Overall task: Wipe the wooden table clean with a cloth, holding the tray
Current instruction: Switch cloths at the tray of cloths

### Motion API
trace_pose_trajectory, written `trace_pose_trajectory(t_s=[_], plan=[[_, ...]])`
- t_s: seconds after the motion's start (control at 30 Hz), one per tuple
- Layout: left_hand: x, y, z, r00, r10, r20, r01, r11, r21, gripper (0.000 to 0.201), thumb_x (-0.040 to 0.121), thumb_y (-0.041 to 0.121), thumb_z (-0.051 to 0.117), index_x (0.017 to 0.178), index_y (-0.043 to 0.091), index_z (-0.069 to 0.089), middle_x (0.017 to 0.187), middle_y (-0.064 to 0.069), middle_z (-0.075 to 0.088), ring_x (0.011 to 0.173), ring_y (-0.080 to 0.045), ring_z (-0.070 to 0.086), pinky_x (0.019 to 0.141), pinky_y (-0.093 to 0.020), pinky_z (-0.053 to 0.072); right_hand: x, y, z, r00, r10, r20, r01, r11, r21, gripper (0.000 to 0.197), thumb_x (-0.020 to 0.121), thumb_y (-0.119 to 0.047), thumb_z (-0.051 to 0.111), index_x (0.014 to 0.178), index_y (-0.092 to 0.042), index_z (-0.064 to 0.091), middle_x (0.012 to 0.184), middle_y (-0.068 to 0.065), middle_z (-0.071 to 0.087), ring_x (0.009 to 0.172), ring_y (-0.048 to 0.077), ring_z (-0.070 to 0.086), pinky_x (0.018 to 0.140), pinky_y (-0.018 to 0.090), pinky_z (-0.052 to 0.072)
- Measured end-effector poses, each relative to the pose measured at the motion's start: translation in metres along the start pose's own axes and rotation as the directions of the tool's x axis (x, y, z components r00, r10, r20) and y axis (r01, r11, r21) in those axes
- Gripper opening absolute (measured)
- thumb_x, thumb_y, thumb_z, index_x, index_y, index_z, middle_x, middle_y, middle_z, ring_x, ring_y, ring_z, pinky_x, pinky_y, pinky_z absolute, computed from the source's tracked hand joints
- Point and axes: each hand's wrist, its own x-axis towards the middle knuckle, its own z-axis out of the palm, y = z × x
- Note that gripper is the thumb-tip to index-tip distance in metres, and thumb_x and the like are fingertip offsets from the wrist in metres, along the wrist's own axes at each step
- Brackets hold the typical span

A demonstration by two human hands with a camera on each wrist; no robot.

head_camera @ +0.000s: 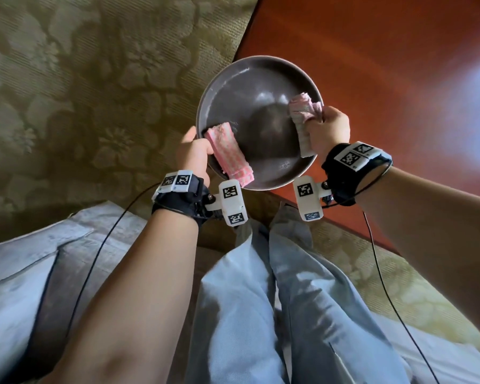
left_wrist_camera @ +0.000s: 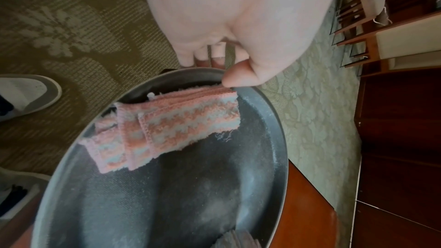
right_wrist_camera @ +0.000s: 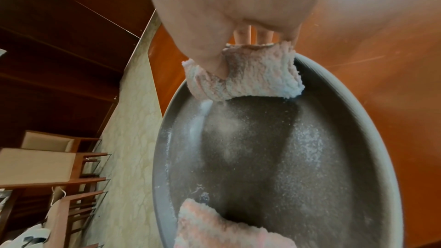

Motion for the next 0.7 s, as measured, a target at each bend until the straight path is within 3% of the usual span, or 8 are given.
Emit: trace_pose_trajectory(t_s=[0.1,0.17,0.3,0.4,0.5,0.6,0.7], plan=[[-0.005,0.005,0.001,1.000,0.014,-0.001,-0.014,0.999,0.033,0.080,0.067,0.002,0.052,0.146,0.014,0.048,0.139,-0.007,0.058,0.126,-0.025,0.054,0.100,-0.032,0.046,0.000,0.002,-0.001,1.000,0.002,-0.001,-0.002,0.999,-0.039,0.010,0.081,-0.032,0.064,0.083,-0.023,0.059,0.073,-0.009,0.059,0.067,0.011,0.055,0.064,0.023,0.042],[-0.005,0.005,0.000,0.999,0.034,0.002,-0.034,0.997,0.062,0.072,0.077,-0.004,0.049,0.146,0.012,0.047,0.141,-0.007,0.055,0.126,-0.025,0.052,0.097,-0.029,0.045,-0.002,0.001,-0.001,1.000,-0.014,-0.001,0.014,0.998,-0.063,0.012,0.082,-0.032,0.061,0.088,-0.022,0.060,0.080,-0.005,0.062,0.073,0.016,0.057,0.067,0.024,0.044],[0.000,-0.001,-0.003,0.999,0.047,0.016,-0.048,0.997,0.061,0.069,0.079,-0.005,0.047,0.146,0.012,0.048,0.141,-0.008,0.054,0.124,-0.023,0.051,0.091,-0.028,0.041,-0.006,0.001,-0.003,1.000,-0.016,0.019,0.018,0.996,-0.089,0.026,0.085,-0.035,0.056,0.106,-0.022,0.063,0.094,-0.004,0.065,0.087,0.019,0.062,0.080,0.031,0.053],[0.000,-0.004,-0.005,0.997,0.071,0.023,-0.073,0.994,0.085,0.071,0.079,-0.008,0.046,0.146,0.014,0.048,0.139,-0.008,0.056,0.121,-0.022,0.052,0.093,-0.028,0.043,-0.010,0.001,-0.007,0.999,-0.031,0.006,0.032,0.989,-0.142,0.051,0.082,-0.042,0.050,0.131,-0.028,0.051,0.124,-0.001,0.058,0.112,0.023,0.057,0.098,0.039,0.048],[-0.006,-0.006,-0.008,0.996,0.084,-0.016,-0.082,0.991,0.104,0.066,0.079,-0.009,0.046,0.139,0.016,0.055,0.131,-0.008,0.059,0.116,-0.023,0.056,0.096,-0.031,0.048,-0.022,-0.001,-0.016,0.991,-0.126,-0.034,0.115,0.965,-0.235,0.064,0.085,-0.027,0.053,0.147,-0.029,0.035,0.149,0.002,0.038,0.131,0.026,0.039,0.108,0.038,0.036],[-0.015,-0.007,-0.008,0.998,0.061,-0.033,-0.056,0.991,0.122,0.060,0.080,-0.010,0.043,0.131,0.015,0.063,0.127,-0.008,0.060,0.118,-0.026,0.056,0.102,-0.039,0.049,-0.039,-0.010,-0.018,0.957,-0.291,0.015,0.283,0.919,-0.275,0.067,0.081,-0.012,0.052,0.146,-0.023,0.038,0.145,0.005,0.039,0.128,0.028,0.038,0.105,0.035,0.034],[-0.018,-0.007,-0.008,0.998,0.065,-0.028,-0.060,0.988,0.142,0.057,0.080,-0.007,0.040,0.125,0.016,0.066,0.123,-0.005,0.062,0.118,-0.027,0.057,0.102,-0.043,0.050,-0.052,-0.018,-0.004,0.920,-0.367,0.137,0.392,0.856,-0.338,0.069,0.076,-0.009,0.054,0.143,-0.022,0.043,0.138,0.007,0.046,0.124,0.032,0.041,0.100,0.035,0.034]])
